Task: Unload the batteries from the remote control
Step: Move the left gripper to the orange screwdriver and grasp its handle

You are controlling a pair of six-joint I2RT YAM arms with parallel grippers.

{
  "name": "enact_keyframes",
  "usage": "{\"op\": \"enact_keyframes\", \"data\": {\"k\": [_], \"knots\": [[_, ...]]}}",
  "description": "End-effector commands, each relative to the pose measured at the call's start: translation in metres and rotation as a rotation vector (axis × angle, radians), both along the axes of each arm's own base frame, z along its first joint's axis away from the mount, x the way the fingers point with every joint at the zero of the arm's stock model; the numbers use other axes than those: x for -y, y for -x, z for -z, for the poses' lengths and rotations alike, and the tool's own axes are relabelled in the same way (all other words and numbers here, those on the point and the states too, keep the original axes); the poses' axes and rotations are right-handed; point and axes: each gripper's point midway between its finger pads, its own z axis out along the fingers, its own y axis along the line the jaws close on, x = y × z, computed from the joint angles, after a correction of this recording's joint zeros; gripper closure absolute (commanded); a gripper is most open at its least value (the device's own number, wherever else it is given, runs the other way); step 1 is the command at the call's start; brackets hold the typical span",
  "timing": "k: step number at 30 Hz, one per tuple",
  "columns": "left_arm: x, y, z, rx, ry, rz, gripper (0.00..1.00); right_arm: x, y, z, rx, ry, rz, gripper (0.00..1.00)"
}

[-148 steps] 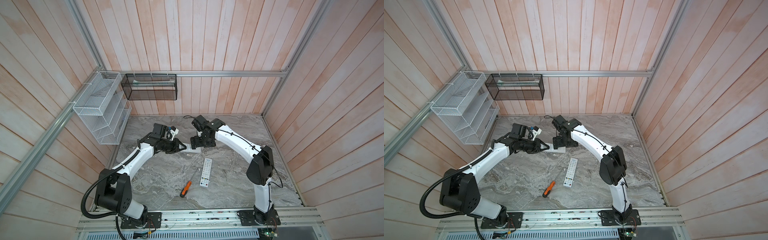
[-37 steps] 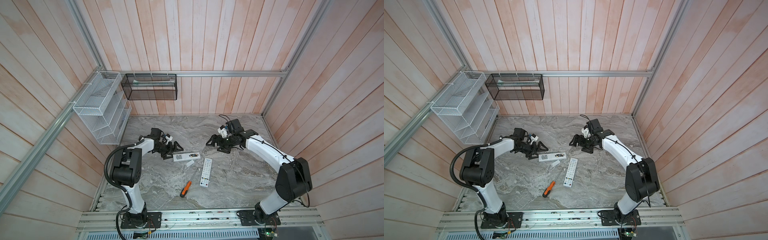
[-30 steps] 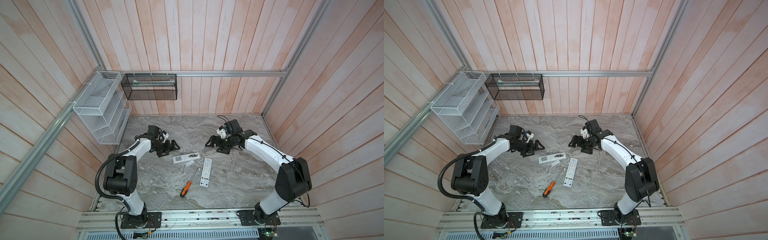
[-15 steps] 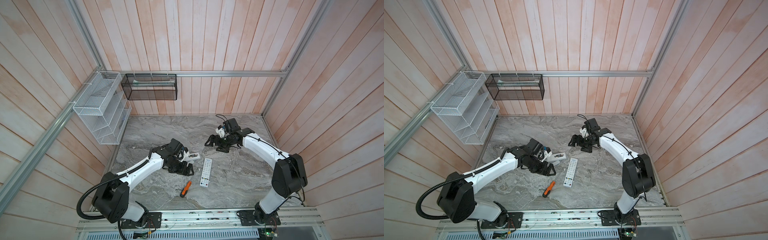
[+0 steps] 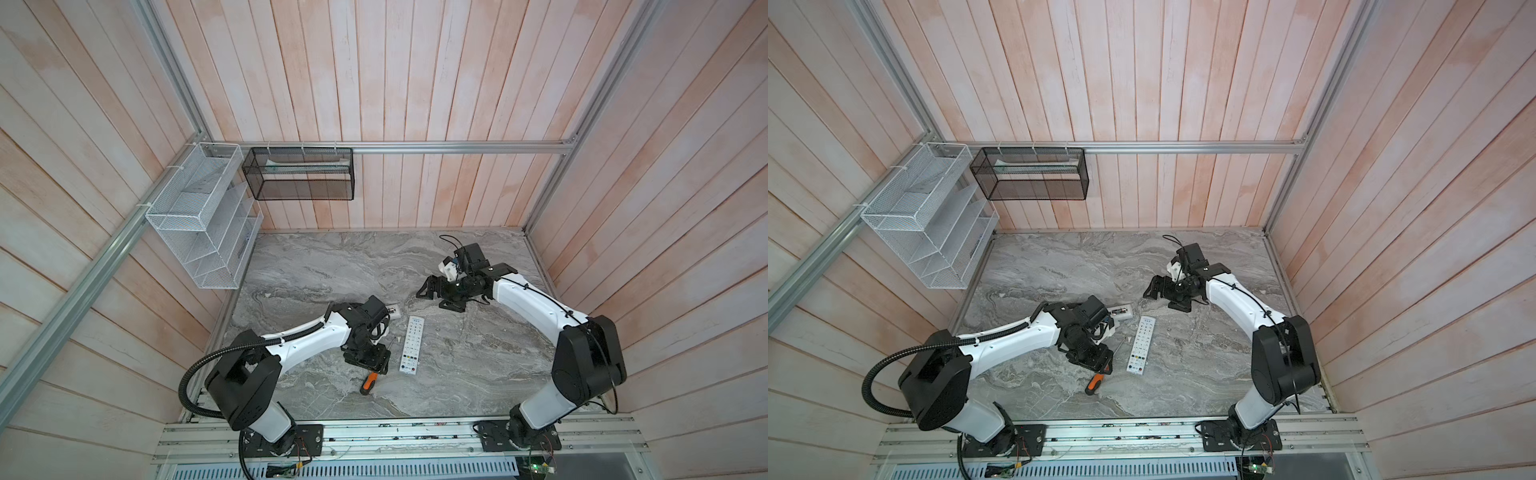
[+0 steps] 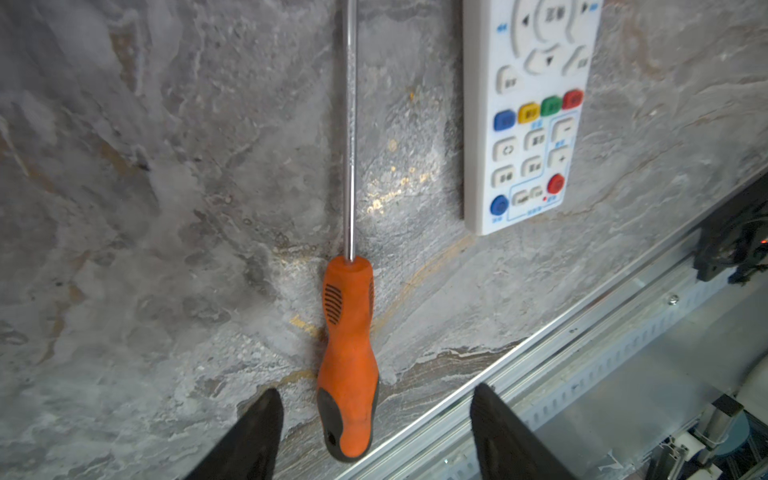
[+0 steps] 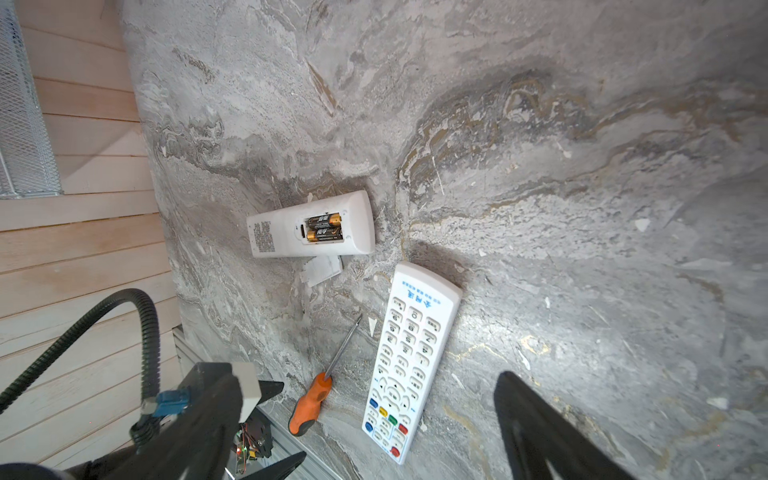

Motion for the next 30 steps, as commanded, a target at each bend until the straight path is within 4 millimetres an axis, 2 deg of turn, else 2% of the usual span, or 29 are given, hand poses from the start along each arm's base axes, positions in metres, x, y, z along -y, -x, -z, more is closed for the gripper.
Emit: {"op": "enact_keyframes", "data": {"k": [1,8,15,20,25,30], "knots": [[-0.001,-0.001,0.008,0.008,-0.05,-0.005,0.29,0.003,0.001,-0.007,0.027,-0.014,0.003,0.04],[-0.005,0.004,0.032,0.004,-0.143,0.02,0.41,0.004,0.004,-0.011,0.037,-0.024,0.006,0.04],[-0.002,-0.001,0.038,0.02,-0.166,0.028,0.45,0.003,0.008,-0.011,0.033,-0.049,0.019,0.04],[-0.003,0.001,0.044,0.014,-0.177,0.032,0.52,0.003,0.009,-0.015,0.041,-0.055,0.022,0.04],[0.0,0.004,0.045,0.005,-0.155,0.035,0.66,0.005,0.011,-0.017,0.045,-0.048,0.023,0.04],[0.009,0.007,0.033,-0.002,-0.096,0.04,0.75,0.006,0.012,-0.019,0.053,-0.047,0.021,0.04]]}}
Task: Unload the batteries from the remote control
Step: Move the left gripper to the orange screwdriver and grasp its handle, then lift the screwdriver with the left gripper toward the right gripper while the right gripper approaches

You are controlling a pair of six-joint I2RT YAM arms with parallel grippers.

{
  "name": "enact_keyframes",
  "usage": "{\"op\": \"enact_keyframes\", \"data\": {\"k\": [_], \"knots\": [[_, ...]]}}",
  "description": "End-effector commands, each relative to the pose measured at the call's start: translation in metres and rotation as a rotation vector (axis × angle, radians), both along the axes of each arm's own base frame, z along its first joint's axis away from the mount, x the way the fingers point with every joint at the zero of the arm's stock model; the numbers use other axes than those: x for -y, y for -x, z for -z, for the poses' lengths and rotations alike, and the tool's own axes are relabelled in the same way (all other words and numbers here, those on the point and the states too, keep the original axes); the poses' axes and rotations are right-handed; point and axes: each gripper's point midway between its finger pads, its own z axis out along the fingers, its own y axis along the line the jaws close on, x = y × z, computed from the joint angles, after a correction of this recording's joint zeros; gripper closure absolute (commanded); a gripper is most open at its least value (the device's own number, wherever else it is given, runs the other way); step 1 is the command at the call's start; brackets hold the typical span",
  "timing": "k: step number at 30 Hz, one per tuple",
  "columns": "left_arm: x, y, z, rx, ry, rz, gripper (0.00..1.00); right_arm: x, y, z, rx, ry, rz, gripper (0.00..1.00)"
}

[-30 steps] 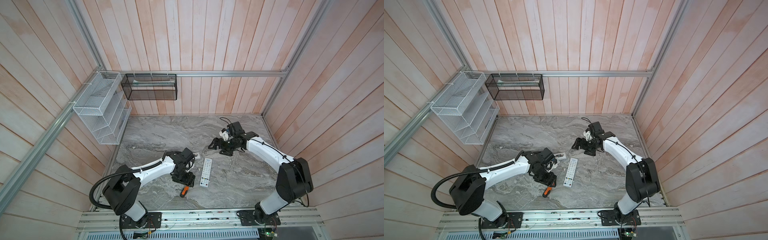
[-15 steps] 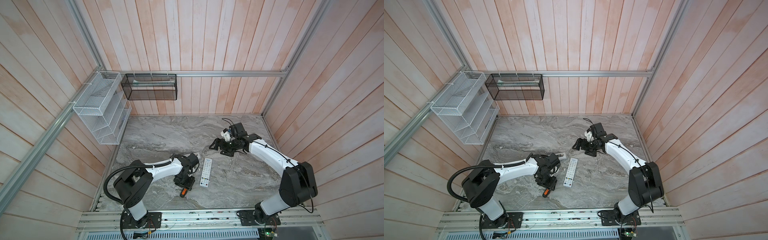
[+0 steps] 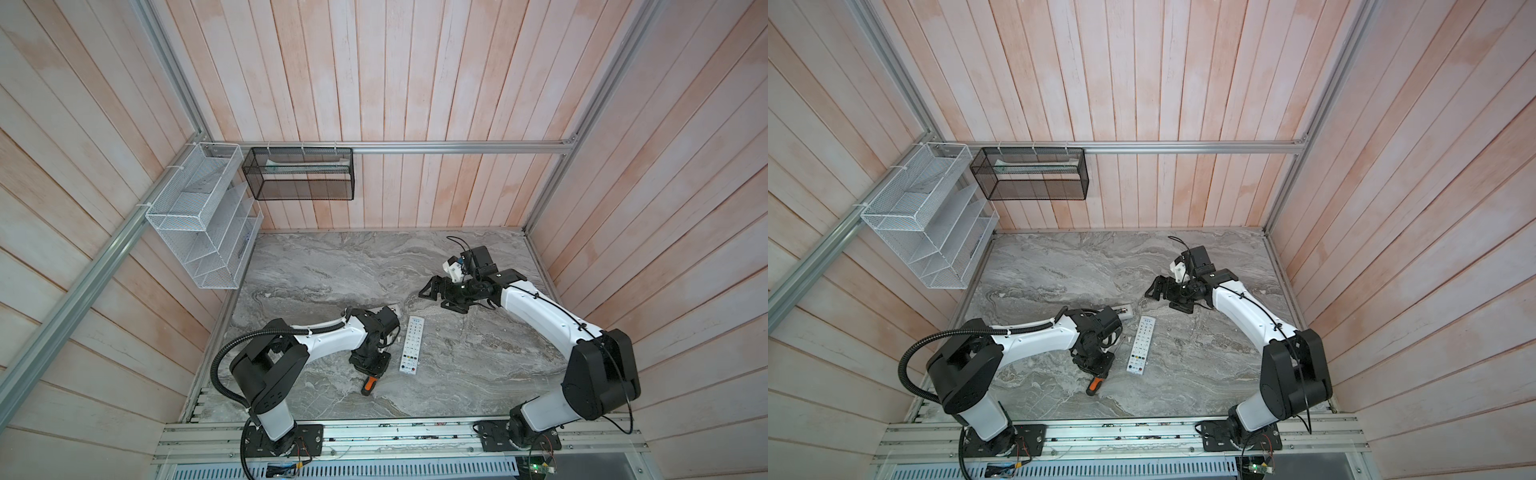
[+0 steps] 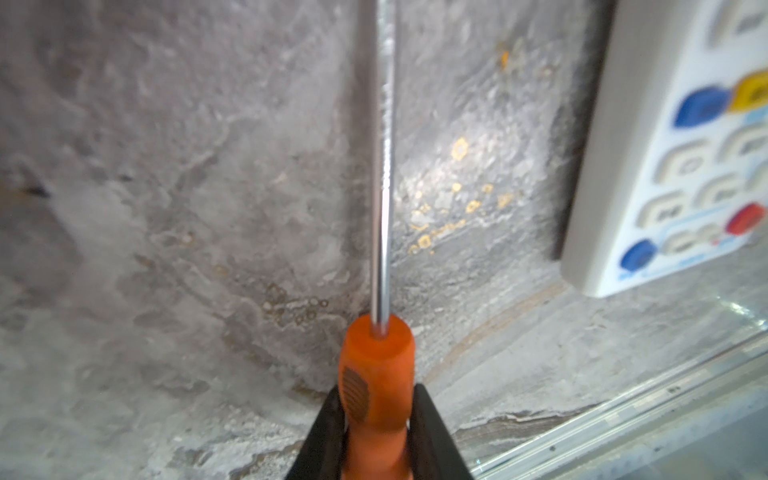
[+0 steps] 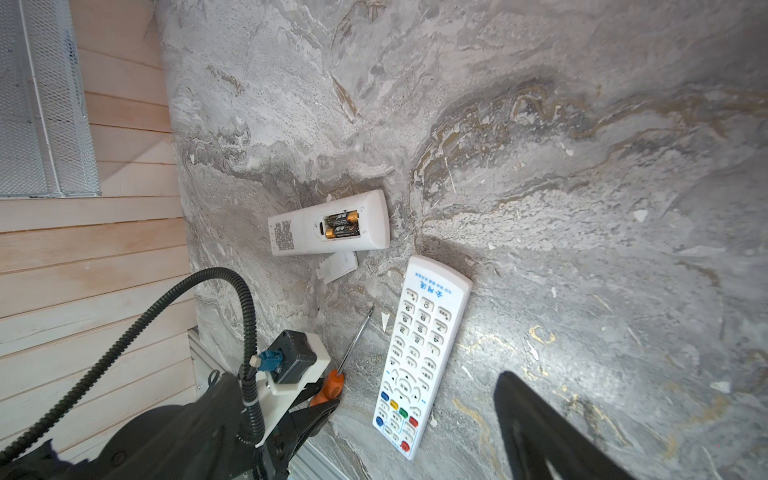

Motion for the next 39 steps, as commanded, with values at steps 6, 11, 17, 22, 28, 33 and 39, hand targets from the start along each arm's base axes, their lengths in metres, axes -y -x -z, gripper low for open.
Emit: {"op": "enact_keyframes", "data": {"k": [6,11,17,22,28,33,39], "knots": [[0.012,0.009,-0.017,-0.018,0.099,0.014,0.83,0.003,0.003,-0.006,0.017,-0.002,-0.001,0.04],[0.016,0.012,-0.03,-0.021,0.145,0.003,0.85,0.003,0.002,-0.011,0.034,-0.01,-0.002,0.04],[0.029,-0.004,-0.072,0.01,0.252,-0.03,0.86,-0.002,-0.006,-0.036,0.1,-0.046,-0.002,0.04],[0.04,-0.041,-0.125,0.051,0.433,-0.119,0.86,-0.008,-0.02,-0.083,0.23,-0.129,0.023,0.04],[0.044,-0.099,-0.196,0.114,0.728,-0.262,0.86,-0.018,-0.025,-0.122,0.314,-0.242,0.014,0.04],[0.032,-0.156,-0.252,0.197,0.987,-0.44,0.86,-0.022,-0.027,-0.143,0.356,-0.308,0.014,0.04],[0.001,-0.206,-0.297,0.25,1.261,-0.693,0.85,-0.034,-0.02,-0.156,0.367,-0.41,-0.009,0.04]]}}
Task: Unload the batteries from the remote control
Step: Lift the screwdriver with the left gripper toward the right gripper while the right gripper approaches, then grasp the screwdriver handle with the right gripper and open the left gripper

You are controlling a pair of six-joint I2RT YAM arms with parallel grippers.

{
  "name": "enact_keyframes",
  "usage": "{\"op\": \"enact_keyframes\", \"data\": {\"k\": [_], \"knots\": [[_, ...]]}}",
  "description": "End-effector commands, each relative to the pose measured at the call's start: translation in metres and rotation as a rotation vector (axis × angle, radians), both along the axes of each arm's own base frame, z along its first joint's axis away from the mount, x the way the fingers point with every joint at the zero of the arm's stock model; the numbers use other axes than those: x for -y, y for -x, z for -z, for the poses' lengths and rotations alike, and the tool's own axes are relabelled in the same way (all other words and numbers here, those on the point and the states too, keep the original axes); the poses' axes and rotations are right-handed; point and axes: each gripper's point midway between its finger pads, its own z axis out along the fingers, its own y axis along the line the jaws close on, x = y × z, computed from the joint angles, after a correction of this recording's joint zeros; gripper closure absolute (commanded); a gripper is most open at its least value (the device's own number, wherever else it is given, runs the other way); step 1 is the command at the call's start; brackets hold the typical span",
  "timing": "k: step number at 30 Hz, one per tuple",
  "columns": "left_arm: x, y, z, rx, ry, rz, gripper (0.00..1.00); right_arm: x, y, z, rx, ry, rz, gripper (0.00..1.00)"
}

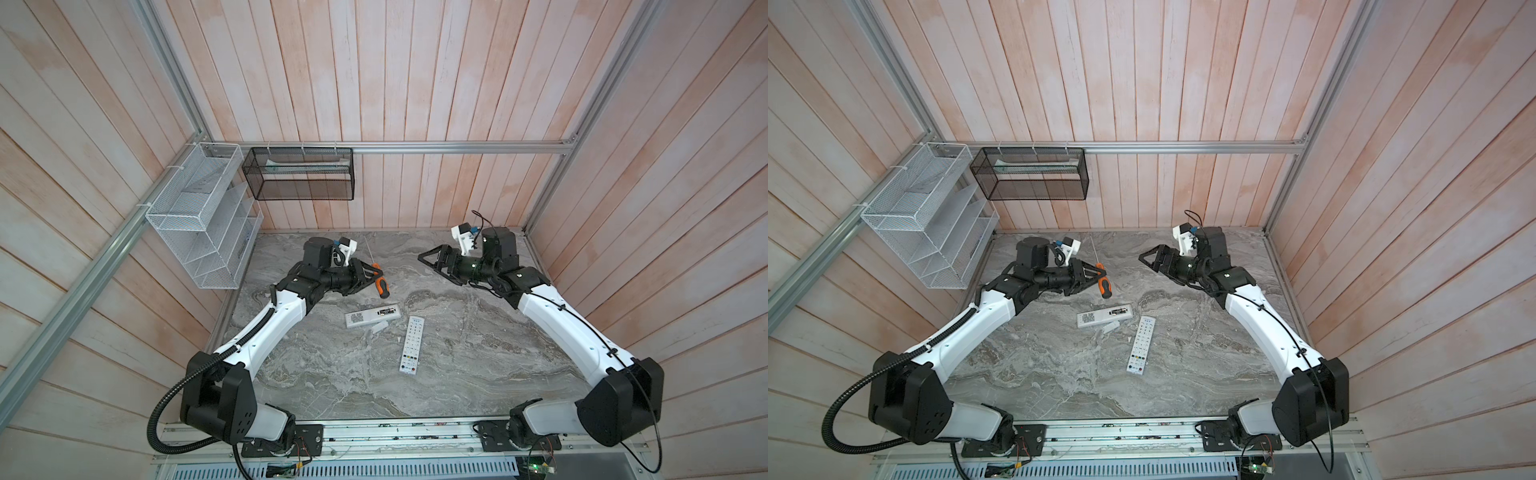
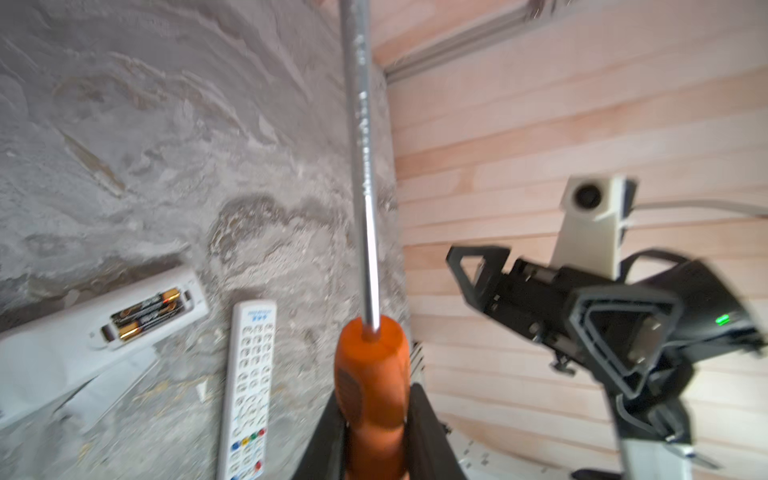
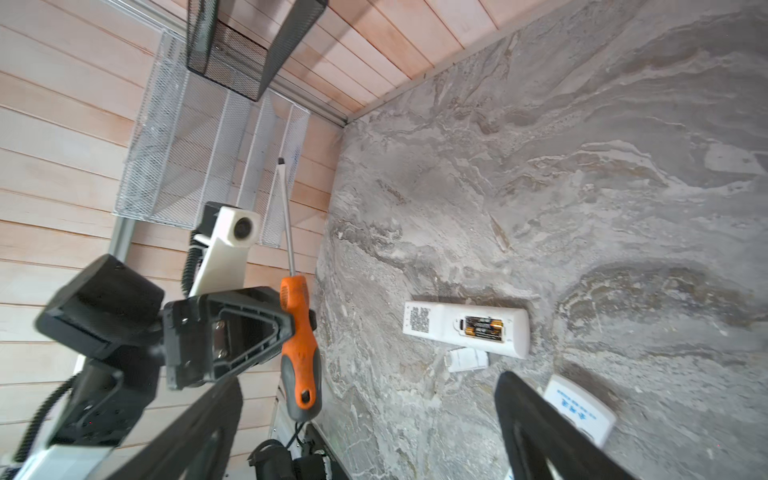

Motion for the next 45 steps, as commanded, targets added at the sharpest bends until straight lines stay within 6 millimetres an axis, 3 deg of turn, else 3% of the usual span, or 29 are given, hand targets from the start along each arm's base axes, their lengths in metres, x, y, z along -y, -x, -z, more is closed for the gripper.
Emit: {"op": "enact_keyframes", "data": {"k": [1,8,20,29,45], "knots": [[-0.001,-0.019,-0.059,0.072,0.245,-0.066,0.86,-0.014,0.009,-0.02,0.039,-0.087,-0.058,0.04],[-0.008,-0.033,-0.071,0.066,0.33,-0.158,0.86,-0.053,0.023,-0.02,0.036,-0.086,-0.171,0.06],[-0.004,-0.036,-0.075,0.057,0.381,-0.145,0.85,-0.089,0.01,-0.045,0.084,-0.176,-0.239,0.15],[0.003,-0.036,-0.078,0.071,0.383,-0.111,0.86,-0.1,0.01,-0.05,0.088,-0.209,-0.29,0.28],[0.013,-0.037,-0.078,0.069,0.386,-0.075,0.86,-0.114,0.011,-0.042,0.057,-0.218,-0.326,0.53]]}}
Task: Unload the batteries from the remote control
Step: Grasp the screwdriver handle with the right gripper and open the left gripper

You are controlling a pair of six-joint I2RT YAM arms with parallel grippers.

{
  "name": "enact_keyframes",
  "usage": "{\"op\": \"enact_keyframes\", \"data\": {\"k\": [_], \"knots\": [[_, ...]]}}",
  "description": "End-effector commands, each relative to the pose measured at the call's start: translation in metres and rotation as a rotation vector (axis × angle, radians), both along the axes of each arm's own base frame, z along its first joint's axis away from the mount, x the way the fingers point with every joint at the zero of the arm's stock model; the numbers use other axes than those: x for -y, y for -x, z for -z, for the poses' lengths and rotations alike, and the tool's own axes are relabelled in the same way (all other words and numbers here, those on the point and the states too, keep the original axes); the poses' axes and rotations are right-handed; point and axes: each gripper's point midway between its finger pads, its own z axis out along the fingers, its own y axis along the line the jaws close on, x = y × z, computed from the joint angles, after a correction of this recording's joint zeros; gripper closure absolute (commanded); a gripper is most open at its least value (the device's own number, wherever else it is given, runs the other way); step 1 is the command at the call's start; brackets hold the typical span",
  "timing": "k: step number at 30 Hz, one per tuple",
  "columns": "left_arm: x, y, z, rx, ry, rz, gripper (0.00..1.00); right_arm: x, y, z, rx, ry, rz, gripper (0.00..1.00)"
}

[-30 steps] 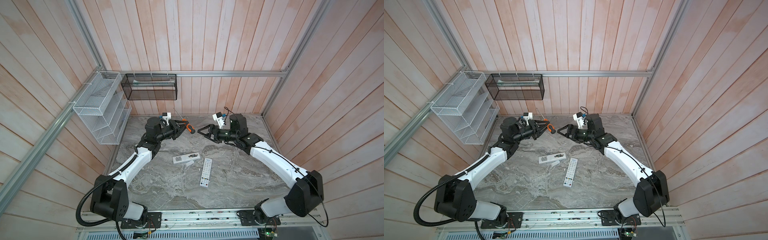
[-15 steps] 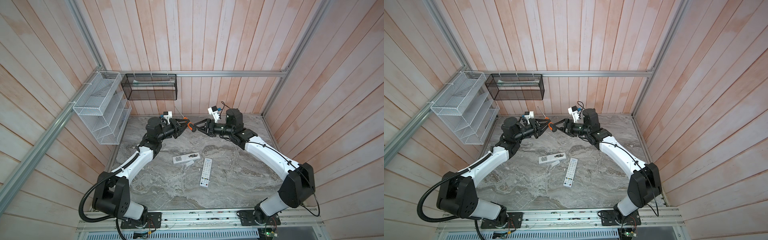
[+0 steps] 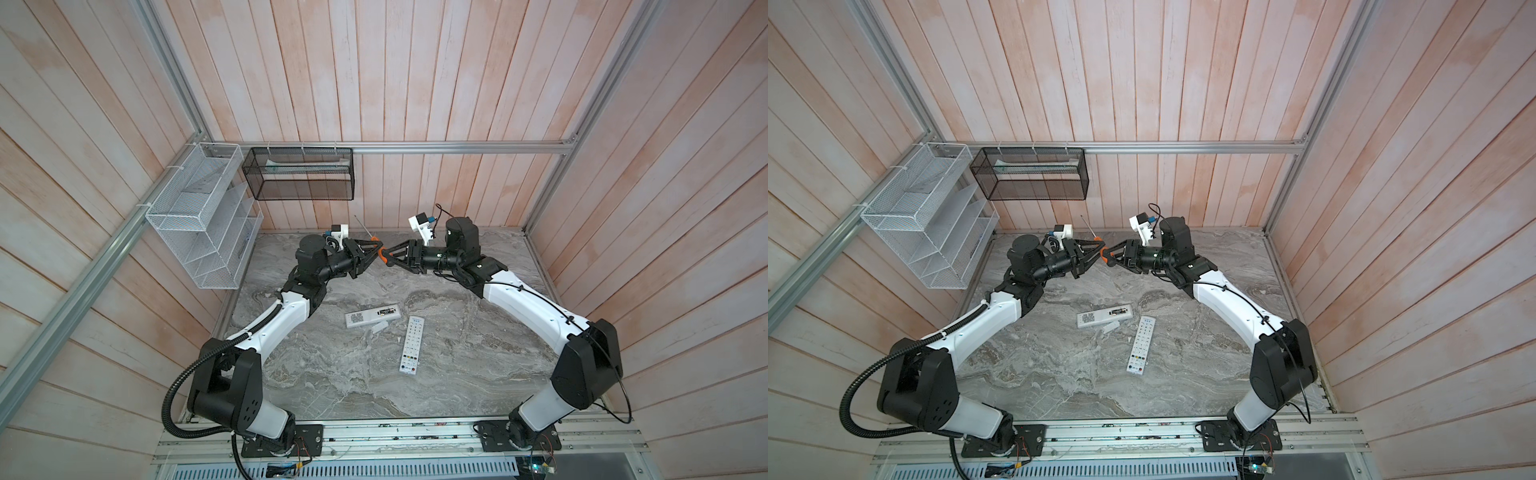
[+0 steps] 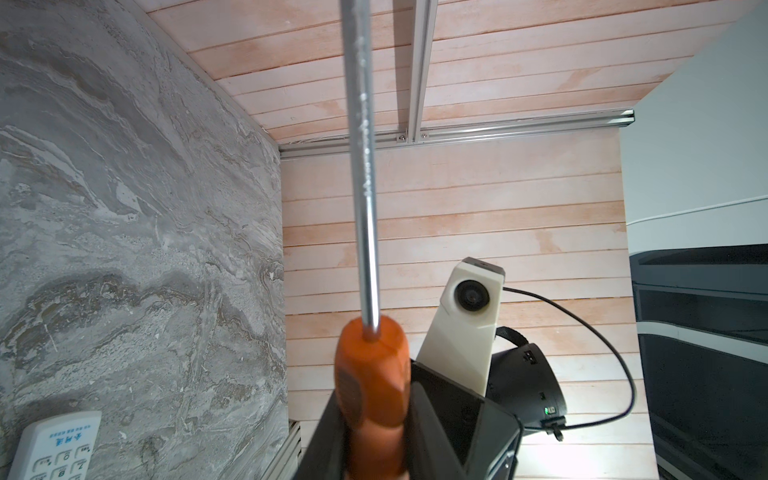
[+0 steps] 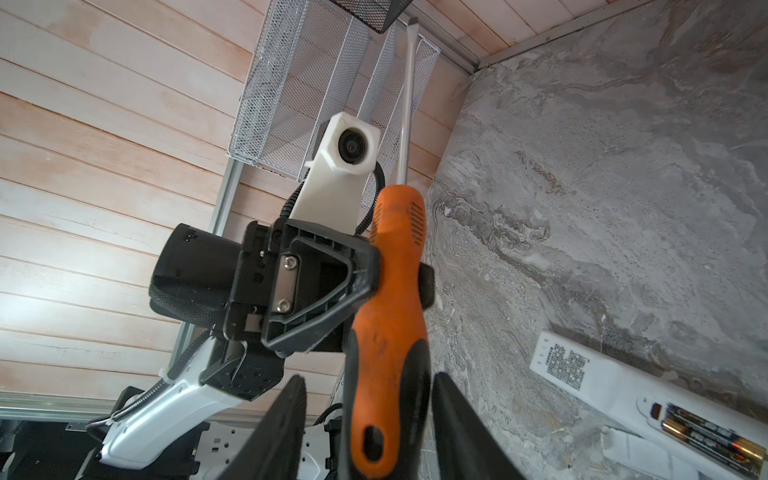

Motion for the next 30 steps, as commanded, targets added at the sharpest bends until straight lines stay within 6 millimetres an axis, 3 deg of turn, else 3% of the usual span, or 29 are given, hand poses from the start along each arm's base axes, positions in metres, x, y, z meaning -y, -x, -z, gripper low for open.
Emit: {"op": "enact_keyframes", "data": {"k": [1,6,16,21,26,29,30], "knots": [[0.005,0.002,-0.023,0.073,0.025,0.03,0.86,-0.007,0.001,-0.013,0.028,-0.029,-0.028,0.55],[0.008,0.003,-0.021,0.073,0.024,0.04,0.86,-0.007,0.0,-0.009,0.019,-0.022,-0.025,0.62],[0.01,0.009,-0.018,0.082,0.005,0.073,0.78,-0.001,0.001,-0.007,0.056,0.047,-0.012,0.88],[0.005,0.012,-0.017,0.09,-0.002,0.09,0.45,0.013,-0.001,0.001,0.134,0.202,0.023,0.91],[-0.011,0.02,-0.012,0.086,-0.008,0.093,0.13,0.04,-0.008,0.013,0.281,0.435,0.1,0.95],[-0.019,0.026,-0.012,0.09,-0.004,0.105,0.0,0.055,-0.007,0.021,0.449,0.591,0.125,1.0],[-0.02,0.028,-0.014,0.094,-0.001,0.113,0.0,0.06,-0.008,0.024,0.497,0.643,0.144,1.0]]}}
